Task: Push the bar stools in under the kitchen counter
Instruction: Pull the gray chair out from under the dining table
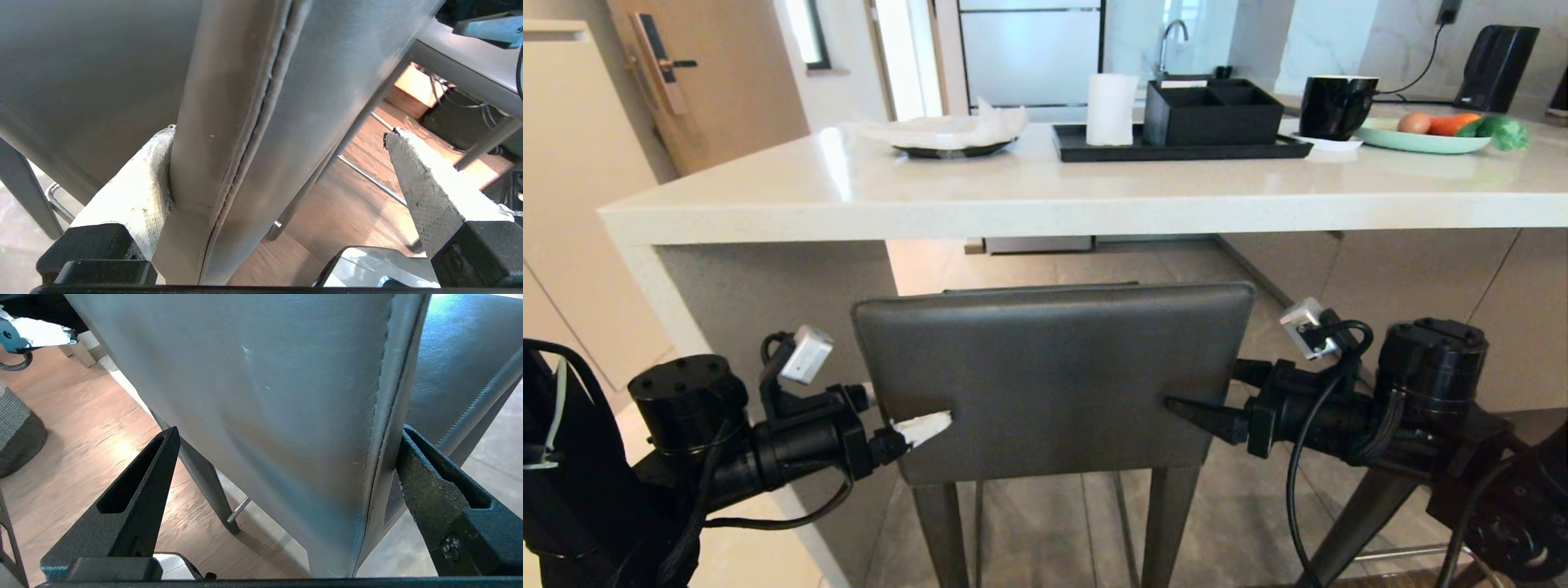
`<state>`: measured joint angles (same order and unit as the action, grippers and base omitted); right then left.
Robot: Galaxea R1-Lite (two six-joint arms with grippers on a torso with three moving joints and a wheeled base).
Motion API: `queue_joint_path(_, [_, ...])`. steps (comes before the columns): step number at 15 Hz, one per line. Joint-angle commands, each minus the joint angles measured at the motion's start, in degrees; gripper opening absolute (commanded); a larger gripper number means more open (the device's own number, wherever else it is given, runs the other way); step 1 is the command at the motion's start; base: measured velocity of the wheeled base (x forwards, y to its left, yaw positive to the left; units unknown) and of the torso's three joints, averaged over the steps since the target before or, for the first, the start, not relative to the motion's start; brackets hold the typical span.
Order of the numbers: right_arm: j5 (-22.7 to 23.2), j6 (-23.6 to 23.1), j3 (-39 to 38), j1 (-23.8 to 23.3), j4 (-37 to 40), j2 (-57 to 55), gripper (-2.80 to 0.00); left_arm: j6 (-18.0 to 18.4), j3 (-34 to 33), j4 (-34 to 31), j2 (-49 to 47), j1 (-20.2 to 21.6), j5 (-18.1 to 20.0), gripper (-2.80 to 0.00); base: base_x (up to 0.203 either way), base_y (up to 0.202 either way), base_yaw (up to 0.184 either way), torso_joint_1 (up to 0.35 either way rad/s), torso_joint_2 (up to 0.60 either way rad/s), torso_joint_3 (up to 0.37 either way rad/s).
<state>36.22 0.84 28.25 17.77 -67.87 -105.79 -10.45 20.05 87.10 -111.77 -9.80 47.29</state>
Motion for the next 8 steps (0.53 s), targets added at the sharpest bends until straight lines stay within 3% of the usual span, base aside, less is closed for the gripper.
queue_joint_path(1, [0.3,0.0,-0.1,0.2,-0.3,0.5,0.00,-0.2,0.0,0.6,0.9,-0.6,0.4,0.00,-0.193,0.000,-0.003,-0.002,0.01,0.002])
queue_joint_path(8, [0.0,-0.1,-0.9,0.2,-0.3,1.4,0.00,-0.2,-0.9,0.6,2.3,-1.9,-0.1,0.00,-0.194,0.000,-0.002,0.004,0.00,0.002])
